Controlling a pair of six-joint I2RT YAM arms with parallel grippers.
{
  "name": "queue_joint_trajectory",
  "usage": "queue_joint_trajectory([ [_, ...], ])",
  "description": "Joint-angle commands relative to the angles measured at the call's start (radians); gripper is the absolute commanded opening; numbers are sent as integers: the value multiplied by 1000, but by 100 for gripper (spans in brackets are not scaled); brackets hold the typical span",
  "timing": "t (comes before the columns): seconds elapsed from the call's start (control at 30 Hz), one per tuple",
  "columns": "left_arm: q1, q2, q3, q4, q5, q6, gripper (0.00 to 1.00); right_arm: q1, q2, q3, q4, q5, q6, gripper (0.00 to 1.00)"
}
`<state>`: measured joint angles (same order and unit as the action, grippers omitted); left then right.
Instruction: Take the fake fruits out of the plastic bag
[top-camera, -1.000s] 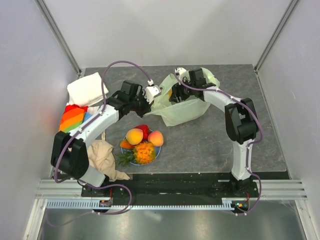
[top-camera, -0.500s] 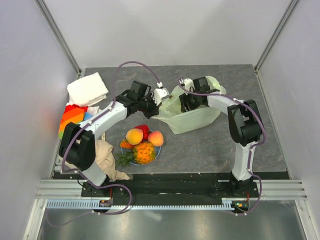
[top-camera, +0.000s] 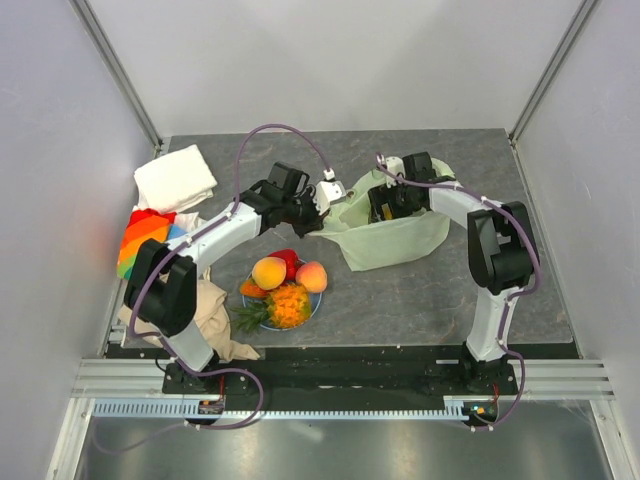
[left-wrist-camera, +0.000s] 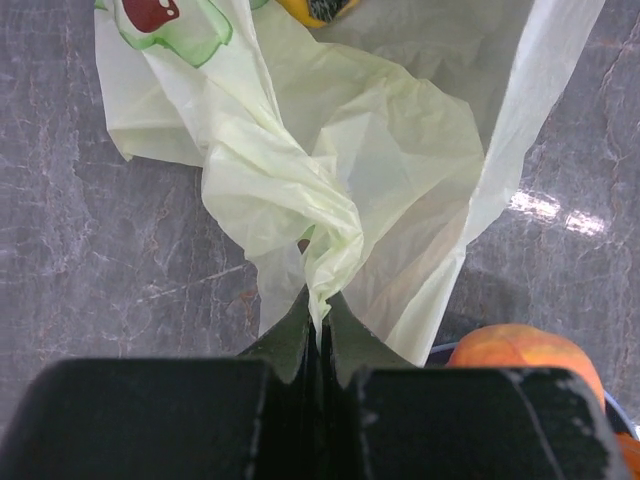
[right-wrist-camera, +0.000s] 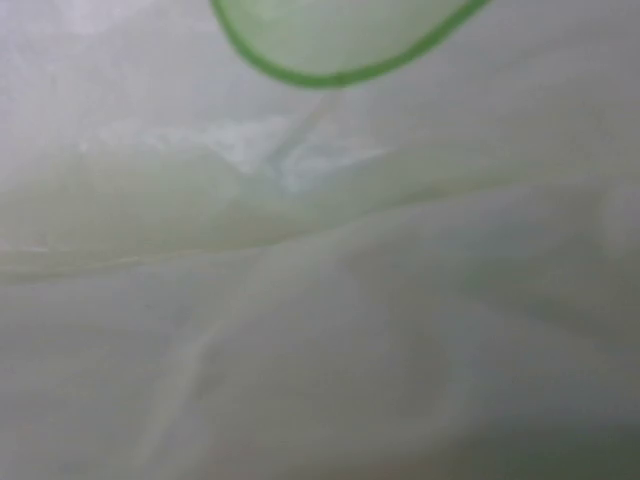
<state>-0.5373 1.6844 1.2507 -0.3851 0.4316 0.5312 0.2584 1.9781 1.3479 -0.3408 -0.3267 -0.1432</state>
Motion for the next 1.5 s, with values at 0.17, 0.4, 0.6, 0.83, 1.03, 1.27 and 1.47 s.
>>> queue_joint_trajectory([
  [0.17, -3, -40, -53, 115, 6, 105, 2, -18, 24, 68, -40, -20, -13, 98],
  [0.4, -4, -23, -28, 120, 2, 79, 2, -18, 99, 102, -38, -1, -55, 94],
  [0.6, -4, -23, -17, 120, -14, 72, 2, -18, 39, 134, -89, -20, -117, 62],
  [0.83, -3, -11, 47, 129, -62, 10, 2, -19, -157, 189, -171, -153, -200, 65],
  [1.03, -3, 34, 151, 150, -155, -85, 2, -19, -237, 232, -234, -270, -191, 65],
  [1.27, 11, 139, 329, 143, -315, -261, 2, -18, -329, 234, -237, -330, -164, 65],
  [1.47, 55, 178, 518, 3, -303, -316, 64, 36, -396, 211, -239, -354, -185, 65],
])
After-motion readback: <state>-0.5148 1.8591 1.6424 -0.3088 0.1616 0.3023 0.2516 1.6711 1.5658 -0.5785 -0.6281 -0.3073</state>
